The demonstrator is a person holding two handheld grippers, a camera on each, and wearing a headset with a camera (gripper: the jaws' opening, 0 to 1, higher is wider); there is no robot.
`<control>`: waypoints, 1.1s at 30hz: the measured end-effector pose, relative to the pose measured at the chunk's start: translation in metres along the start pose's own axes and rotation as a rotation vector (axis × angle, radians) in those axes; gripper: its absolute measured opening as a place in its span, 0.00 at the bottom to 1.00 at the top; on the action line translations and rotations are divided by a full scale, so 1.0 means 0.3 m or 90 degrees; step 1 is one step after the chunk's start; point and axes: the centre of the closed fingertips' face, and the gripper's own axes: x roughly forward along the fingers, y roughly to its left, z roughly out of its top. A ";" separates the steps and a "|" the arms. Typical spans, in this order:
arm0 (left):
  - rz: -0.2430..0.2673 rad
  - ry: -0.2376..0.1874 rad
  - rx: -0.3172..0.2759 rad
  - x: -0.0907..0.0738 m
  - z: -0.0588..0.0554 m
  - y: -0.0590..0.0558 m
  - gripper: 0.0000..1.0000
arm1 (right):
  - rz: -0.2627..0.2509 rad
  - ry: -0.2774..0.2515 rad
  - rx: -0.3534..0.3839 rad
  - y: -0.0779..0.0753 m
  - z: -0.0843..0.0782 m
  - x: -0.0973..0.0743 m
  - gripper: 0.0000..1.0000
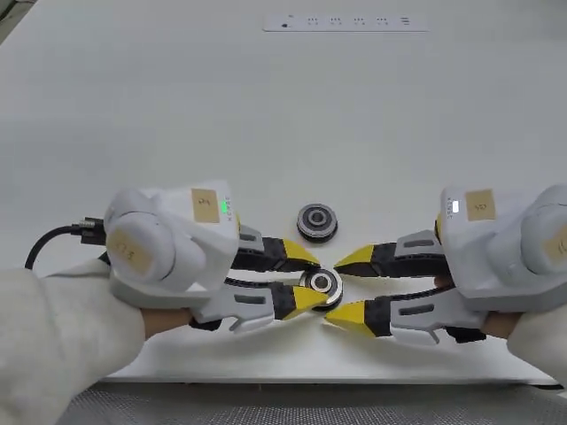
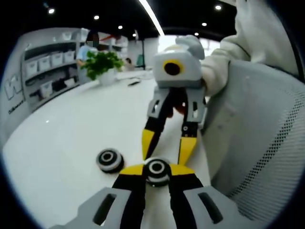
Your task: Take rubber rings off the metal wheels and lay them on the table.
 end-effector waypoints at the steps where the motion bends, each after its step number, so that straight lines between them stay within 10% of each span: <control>1: -0.001 -0.001 0.005 0.001 0.000 0.000 0.19 | -0.002 -0.001 0.000 -0.002 0.000 0.000 0.26; 33: 0.003 -0.017 0.010 0.007 0.002 0.004 0.14 | -0.024 0.029 -0.051 -0.020 -0.029 -0.021 0.05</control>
